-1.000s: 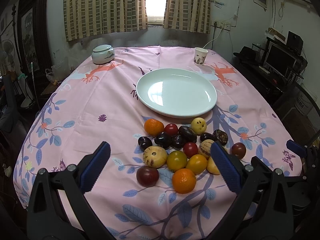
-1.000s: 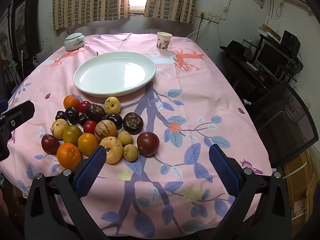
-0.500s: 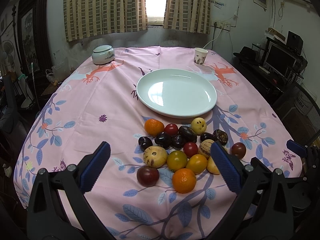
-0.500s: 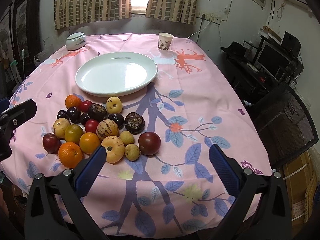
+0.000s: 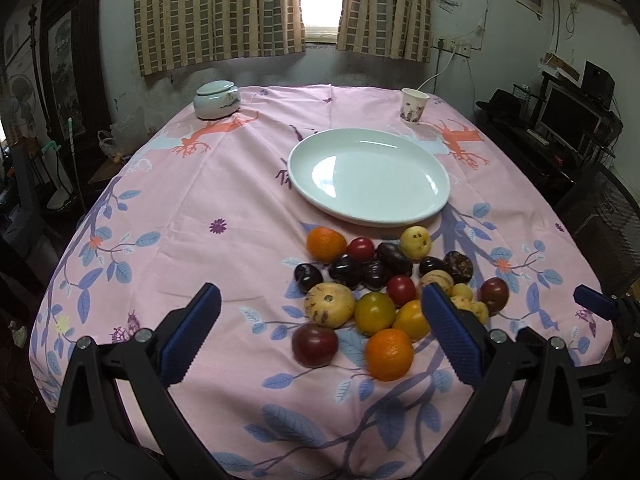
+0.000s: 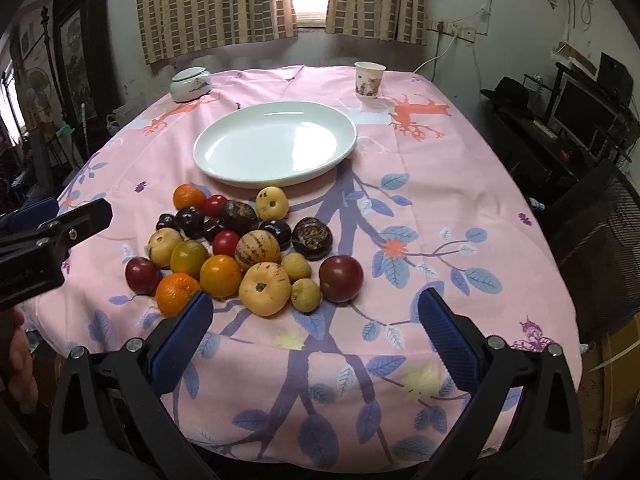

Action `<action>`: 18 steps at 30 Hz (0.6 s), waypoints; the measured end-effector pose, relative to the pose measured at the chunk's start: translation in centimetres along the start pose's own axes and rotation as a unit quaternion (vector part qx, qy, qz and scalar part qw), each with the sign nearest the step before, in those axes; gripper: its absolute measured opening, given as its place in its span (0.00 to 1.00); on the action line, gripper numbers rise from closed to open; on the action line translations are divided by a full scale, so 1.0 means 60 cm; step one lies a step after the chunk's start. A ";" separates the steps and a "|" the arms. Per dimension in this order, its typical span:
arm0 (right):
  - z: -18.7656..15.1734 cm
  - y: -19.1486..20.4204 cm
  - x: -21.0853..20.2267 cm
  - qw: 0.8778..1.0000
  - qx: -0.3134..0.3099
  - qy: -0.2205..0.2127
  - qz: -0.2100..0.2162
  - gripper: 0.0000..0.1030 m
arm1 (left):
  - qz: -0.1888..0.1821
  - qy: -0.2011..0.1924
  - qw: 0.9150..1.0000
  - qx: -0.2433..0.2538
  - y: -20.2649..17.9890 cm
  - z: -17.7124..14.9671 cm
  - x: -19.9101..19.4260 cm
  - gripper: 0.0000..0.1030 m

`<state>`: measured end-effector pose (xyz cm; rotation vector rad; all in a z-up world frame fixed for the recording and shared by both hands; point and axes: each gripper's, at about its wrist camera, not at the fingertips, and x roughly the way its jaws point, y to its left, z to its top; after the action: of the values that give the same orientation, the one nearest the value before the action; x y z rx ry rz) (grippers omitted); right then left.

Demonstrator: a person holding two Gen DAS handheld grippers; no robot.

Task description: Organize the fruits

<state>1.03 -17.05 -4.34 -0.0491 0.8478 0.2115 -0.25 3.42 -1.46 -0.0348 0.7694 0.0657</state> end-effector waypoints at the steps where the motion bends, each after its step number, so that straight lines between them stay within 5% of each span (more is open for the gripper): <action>1: -0.010 -0.002 0.005 1.000 -0.002 0.007 0.010 0.99 | 0.013 0.001 1.000 -0.003 0.013 -0.008 0.004 0.98; 10: -0.044 -0.012 0.028 0.997 0.026 -0.003 0.073 0.97 | 0.039 0.049 0.998 -0.021 0.080 -0.072 0.048 0.98; 14: -0.030 -0.008 0.066 0.999 -0.013 0.018 0.040 0.61 | 0.040 0.059 0.997 -0.009 0.081 -0.086 0.055 0.98; 18: -0.014 -0.044 0.093 0.999 0.010 0.035 0.024 0.51 | 0.042 0.069 0.997 -0.013 0.092 -0.095 0.067 0.98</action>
<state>4.50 -18.81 -9.17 -0.0174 0.9214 0.2471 -1.75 8.78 -8.39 -0.0316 0.9076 0.1537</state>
